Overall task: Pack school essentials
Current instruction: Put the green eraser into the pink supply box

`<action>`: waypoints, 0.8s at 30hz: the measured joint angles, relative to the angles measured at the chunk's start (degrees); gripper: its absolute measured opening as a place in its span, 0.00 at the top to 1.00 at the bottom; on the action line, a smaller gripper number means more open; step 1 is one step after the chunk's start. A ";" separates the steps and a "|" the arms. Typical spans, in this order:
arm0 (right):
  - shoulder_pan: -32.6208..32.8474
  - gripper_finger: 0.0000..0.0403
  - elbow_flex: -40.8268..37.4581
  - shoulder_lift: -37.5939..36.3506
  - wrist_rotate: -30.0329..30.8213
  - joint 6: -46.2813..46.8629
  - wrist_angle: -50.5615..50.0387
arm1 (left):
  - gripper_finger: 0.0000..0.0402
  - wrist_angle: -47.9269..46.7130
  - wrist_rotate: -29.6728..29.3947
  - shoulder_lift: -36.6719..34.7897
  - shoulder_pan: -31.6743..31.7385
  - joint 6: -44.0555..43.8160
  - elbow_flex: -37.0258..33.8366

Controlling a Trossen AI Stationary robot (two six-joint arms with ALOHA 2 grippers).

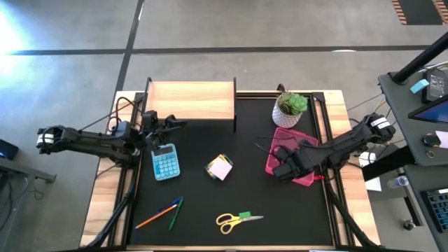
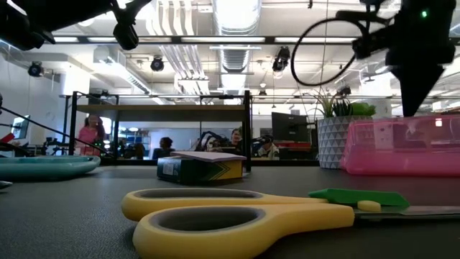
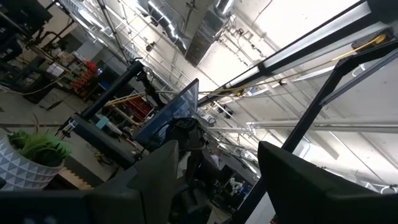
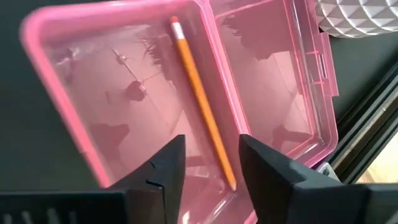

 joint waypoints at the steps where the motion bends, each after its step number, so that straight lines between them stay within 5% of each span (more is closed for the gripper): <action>1: 0.00 0.63 1.43 0.00 -0.40 -0.01 -0.65 | 0.49 0.02 0.00 0.00 0.02 0.00 -0.02; 10: 2.07 0.66 10.05 -0.07 -1.13 -1.74 13.24 | 0.49 0.19 1.53 1.06 -2.41 -2.82 -0.02; 18: 8.07 0.69 6.95 2.15 -1.15 -14.40 39.91 | 0.49 -0.06 0.38 4.26 -12.54 -2.21 0.77; 24: 11.39 0.69 6.61 7.76 -1.55 -16.49 45.10 | 0.49 -0.16 -1.44 10.77 -21.18 1.94 5.15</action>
